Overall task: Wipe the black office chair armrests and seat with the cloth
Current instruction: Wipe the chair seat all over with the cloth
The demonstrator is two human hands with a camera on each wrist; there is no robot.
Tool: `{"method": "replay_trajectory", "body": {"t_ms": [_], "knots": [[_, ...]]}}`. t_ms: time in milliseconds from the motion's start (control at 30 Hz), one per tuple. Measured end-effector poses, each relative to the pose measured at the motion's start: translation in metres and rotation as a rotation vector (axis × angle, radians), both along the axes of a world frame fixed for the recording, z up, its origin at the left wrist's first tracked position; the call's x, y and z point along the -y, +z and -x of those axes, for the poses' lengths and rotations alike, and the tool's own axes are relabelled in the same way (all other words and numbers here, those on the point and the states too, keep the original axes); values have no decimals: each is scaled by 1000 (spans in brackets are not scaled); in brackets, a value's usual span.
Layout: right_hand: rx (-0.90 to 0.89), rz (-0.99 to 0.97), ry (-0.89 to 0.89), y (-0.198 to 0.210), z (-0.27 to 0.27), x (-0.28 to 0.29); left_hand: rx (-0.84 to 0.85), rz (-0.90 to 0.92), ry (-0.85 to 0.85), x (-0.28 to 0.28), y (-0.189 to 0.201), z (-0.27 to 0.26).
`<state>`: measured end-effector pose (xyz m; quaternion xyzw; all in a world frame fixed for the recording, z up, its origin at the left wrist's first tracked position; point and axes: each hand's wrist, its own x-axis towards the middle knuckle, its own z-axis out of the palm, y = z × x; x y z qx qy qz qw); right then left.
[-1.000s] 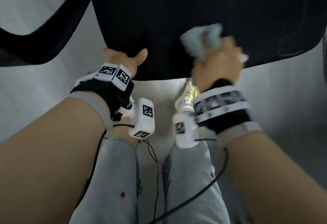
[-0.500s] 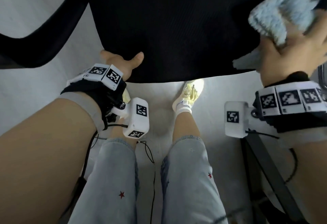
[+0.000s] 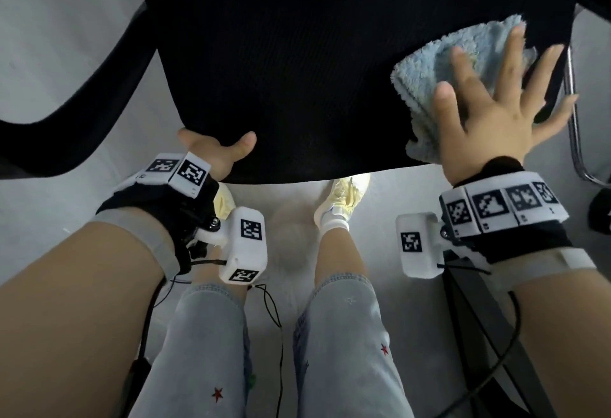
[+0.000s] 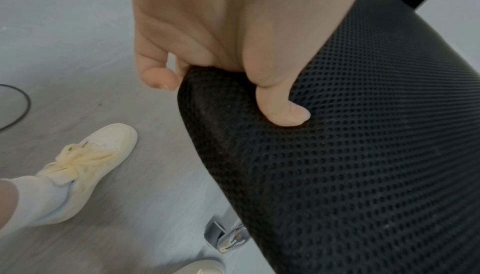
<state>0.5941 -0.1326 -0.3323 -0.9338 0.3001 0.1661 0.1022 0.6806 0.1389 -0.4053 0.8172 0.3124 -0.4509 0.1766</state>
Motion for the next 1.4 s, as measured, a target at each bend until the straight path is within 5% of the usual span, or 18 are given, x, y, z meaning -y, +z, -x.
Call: {"method": "replay_trajectory", "body": {"t_ms": [167, 333, 467, 533, 633, 667, 733, 833, 900, 967, 1067, 1133, 1167, 1267, 1400], "knots": [[-164, -48, -15, -27, -14, -32, 13, 5, 24, -1, -3, 1], [0, -176, 722, -47, -2, -133, -13, 13, 67, 2, -3, -5], [-12, -33, 924, -46, -16, -88, 26, 29, -16, -2, 3, -6], [-61, 67, 749, -49, -15, -36, 37, 7, -57, -4, 3, -5], [-108, 46, 23, -37, -15, 0, 31, 10, -72, 0, 4, -2], [-79, 95, -80, -39, -19, -14, 10, 9, -62, 3, 5, -1], [-1, 223, 36, -46, -25, -64, -10, 28, -43, 7, 5, -1], [89, -115, 557, -59, -12, -143, -5, 43, -72, 7, 0, -1], [176, -287, 785, -60, -7, -132, 4, 31, -72, 2, 0, -4], [138, -148, 871, -59, -11, -84, 11, 58, -43, 1, 3, -3], [7, -46, 362, -44, -12, 2, -1, 81, -23, 5, 2, 1], [13, 8, -49, -39, -16, 7, 15, 76, -48, 7, 1, 3], [23, 84, -98, -44, -19, -10, 20, 66, -59, 7, 0, 5], [71, 122, 237, -57, -22, -93, -3, 43, -70, 7, -2, 3], [201, -278, 775, -62, -10, -111, -73, 59, 14, 6, -1, -2]]}}
